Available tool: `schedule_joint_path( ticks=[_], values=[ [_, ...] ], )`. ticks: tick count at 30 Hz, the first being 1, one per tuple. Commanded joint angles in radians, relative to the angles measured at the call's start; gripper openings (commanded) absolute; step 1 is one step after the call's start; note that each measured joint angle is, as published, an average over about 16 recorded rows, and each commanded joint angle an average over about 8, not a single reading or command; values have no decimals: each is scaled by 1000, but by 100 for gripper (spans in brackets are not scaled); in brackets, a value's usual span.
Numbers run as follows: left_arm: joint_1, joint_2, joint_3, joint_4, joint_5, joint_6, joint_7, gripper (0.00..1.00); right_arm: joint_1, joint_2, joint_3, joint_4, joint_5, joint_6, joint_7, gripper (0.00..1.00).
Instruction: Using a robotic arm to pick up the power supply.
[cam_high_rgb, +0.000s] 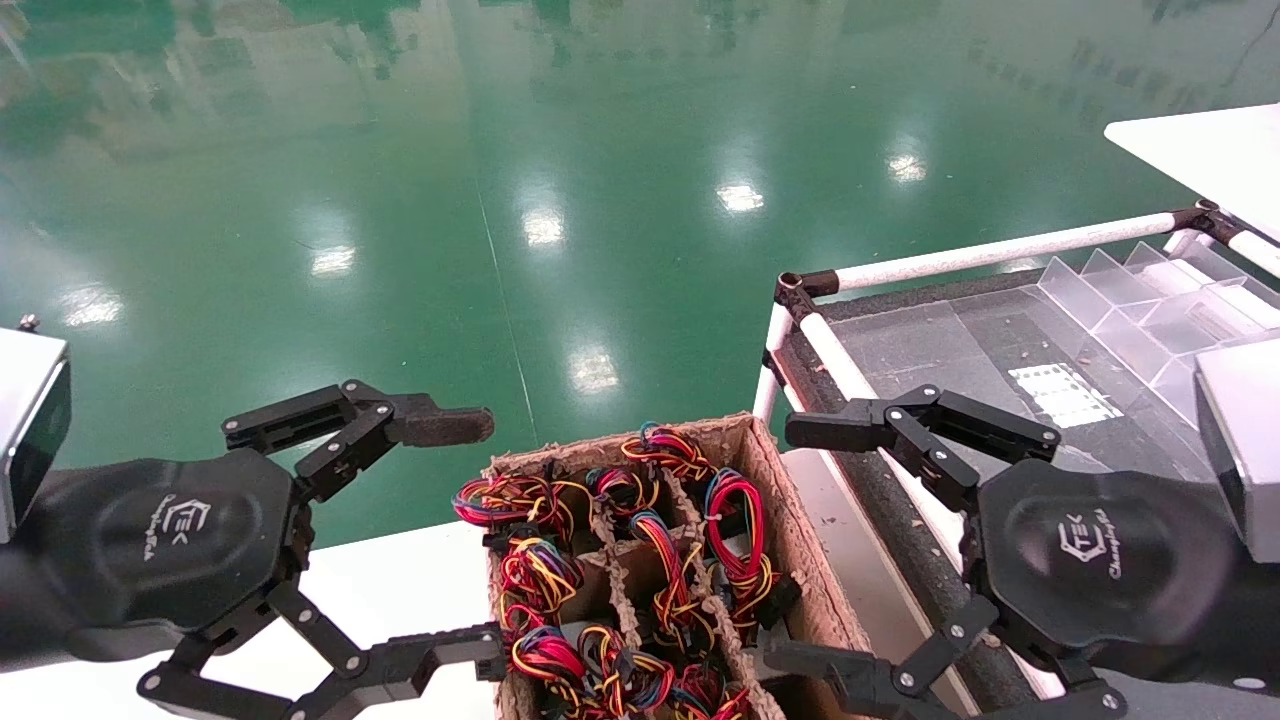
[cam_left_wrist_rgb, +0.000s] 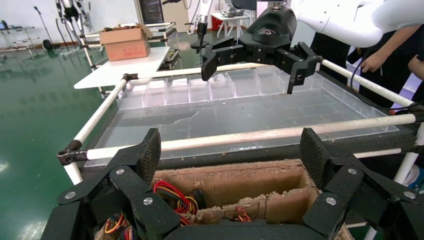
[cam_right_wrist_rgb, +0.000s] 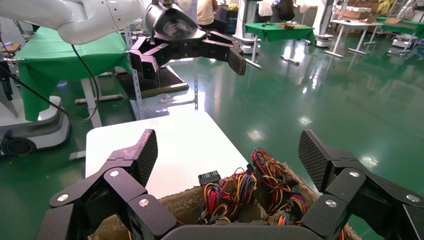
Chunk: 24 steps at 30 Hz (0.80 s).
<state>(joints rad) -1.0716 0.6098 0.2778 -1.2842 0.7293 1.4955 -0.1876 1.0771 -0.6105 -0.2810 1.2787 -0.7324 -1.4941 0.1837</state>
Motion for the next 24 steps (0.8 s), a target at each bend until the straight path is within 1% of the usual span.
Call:
schedule_joint_path(
  ticks=[1,5,6,13,14,24],
  values=[
    [0,0,0,0,0,0,0,100,0,0,0,0,0,0,0,100],
    [0,0,0,0,0,0,0,100,0,0,0,0,0,0,0,100],
    [0,0,0,0,0,0,0,93,0,0,0,0,0,0,0,100],
    [0,0,0,0,0,0,0,6,0,0,0,0,0,0,0,100],
    [0,0,0,0,0,0,0,0,0,0,0,0,0,0,0,100],
    [0,0,0,0,0,0,0,0,0,0,0,0,0,0,0,100]
  ],
)
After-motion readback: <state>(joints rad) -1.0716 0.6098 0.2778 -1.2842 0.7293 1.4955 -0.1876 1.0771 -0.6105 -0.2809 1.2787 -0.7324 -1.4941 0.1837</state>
